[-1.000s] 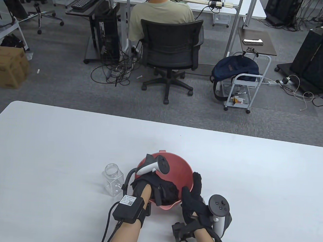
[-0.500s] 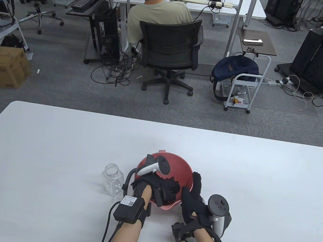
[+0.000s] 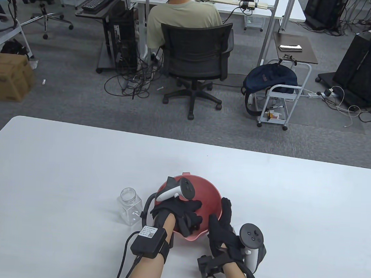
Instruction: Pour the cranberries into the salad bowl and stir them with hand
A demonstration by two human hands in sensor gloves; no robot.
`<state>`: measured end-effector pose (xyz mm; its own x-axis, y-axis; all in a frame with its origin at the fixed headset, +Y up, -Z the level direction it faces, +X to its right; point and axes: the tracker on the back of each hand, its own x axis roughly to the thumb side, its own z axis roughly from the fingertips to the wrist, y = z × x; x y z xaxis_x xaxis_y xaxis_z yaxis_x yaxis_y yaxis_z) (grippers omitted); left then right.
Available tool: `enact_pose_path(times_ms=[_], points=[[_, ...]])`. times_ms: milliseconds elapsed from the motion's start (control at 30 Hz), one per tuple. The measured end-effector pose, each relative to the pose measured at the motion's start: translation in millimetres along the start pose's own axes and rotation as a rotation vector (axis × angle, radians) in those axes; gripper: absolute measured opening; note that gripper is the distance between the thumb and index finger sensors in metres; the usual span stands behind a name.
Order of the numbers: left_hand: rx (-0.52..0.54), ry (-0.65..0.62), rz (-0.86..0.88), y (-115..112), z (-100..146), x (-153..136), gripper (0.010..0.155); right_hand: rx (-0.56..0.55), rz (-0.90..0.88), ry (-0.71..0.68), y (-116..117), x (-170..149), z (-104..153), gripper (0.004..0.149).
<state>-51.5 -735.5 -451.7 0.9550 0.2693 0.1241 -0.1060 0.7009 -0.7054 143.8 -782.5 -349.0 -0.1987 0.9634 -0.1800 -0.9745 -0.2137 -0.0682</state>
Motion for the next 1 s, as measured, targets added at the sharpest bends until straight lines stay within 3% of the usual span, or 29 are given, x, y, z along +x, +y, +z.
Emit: enact_pose_path(times_ms=[533,867,1000], points=[[0.08,0.053,-0.014,4.0,1.8,-5.1,0.076,0.003,-0.005,0.007,-0.9,-1.5,-1.3,0.07],[0.066,0.13,-0.064,2.4,-0.8,-5.0,0.06,0.008,0.002,0.008,-1.3,-1.3,-2.7,0.069],[-0.007,0.091,-0.028,-1.8,-5.6,-6.6,0.049,0.016,0.004,0.005,-1.3,-0.8,-3.8,0.069]])
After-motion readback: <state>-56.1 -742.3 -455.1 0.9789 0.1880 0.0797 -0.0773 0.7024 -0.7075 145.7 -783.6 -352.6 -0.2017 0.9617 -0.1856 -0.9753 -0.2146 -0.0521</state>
